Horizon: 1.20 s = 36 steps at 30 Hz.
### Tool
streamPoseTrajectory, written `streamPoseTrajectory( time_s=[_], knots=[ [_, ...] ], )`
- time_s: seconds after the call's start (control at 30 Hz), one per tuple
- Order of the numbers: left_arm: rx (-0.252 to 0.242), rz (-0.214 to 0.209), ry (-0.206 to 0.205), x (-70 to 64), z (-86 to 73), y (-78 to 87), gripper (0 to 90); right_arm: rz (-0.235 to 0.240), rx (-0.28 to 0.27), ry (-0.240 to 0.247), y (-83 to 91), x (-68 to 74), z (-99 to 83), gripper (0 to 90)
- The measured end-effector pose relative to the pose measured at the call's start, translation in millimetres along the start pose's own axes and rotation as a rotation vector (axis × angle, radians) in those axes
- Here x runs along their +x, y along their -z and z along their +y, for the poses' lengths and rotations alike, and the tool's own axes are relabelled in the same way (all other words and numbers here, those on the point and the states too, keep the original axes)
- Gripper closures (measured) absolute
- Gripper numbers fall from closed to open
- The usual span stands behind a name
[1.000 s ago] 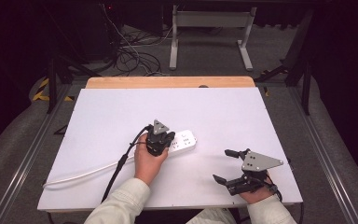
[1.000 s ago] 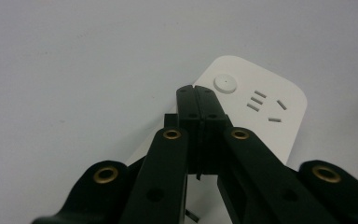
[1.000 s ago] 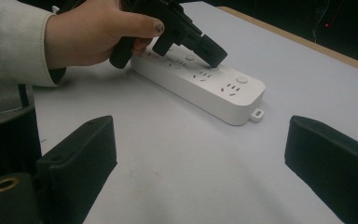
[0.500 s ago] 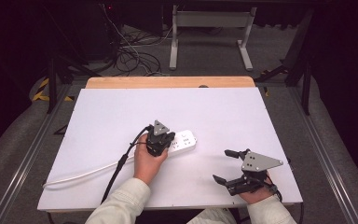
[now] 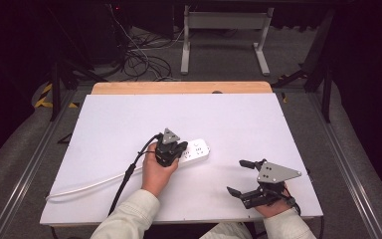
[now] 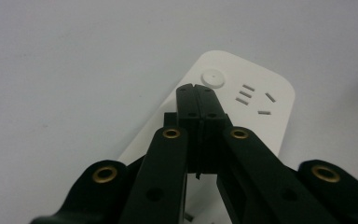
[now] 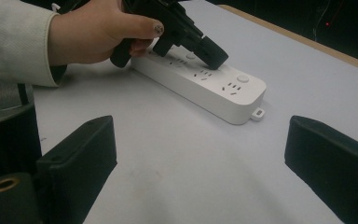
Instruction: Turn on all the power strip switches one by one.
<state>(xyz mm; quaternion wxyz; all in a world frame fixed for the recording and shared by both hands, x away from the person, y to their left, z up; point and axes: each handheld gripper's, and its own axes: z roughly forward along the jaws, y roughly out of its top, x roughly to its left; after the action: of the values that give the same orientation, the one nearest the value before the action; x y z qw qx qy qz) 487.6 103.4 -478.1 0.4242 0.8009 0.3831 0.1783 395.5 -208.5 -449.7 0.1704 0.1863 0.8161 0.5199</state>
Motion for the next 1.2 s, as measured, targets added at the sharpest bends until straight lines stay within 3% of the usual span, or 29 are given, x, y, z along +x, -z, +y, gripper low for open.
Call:
streamPoseTrajectory(
  time_s=[0.03, 0.07, 0.13, 0.6, 0.73, 0.9, 1.1, 1.2],
  knots=[
    [-0.001, 0.028, -0.037, -3.4, -0.3, -0.1, 90.0, -0.001, -0.001, -0.001, 0.6, -0.1, 0.0, 9.1],
    [-0.001, 0.039, -0.045, -5.0, -0.4, -0.4, 90.0, -0.001, -0.001, -0.001, 0.6, -0.1, 0.0, 9.1],
    [0.0, 0.013, -0.015, -1.7, -0.2, -0.4, 90.0, -0.001, -0.003, -0.003, 1.1, -0.2, -0.3, 9.1],
    [-0.007, 0.059, -0.016, -2.8, -0.9, -1.0, 90.0, 0.002, -0.002, -0.003, 1.6, 0.0, -0.5, 9.1],
    [0.0, 0.051, 0.002, -2.1, -0.3, -1.4, 90.0, 0.004, -0.001, -0.004, 1.2, 0.1, -0.8, 9.1],
    [0.012, 0.082, -0.024, -4.2, 0.9, -3.4, 90.0, 0.008, 0.003, -0.002, 0.2, 1.0, -0.7, 9.1],
    [0.013, 0.042, 0.024, 0.5, 1.8, -2.9, 90.0, 0.012, 0.004, -0.005, -0.3, 0.8, -1.1, 9.1],
    [-0.032, 0.008, 0.004, -1.2, -1.7, 0.7, 90.0, 0.008, 0.001, -0.004, 0.6, 0.1, -1.2, 9.1]
  ],
)
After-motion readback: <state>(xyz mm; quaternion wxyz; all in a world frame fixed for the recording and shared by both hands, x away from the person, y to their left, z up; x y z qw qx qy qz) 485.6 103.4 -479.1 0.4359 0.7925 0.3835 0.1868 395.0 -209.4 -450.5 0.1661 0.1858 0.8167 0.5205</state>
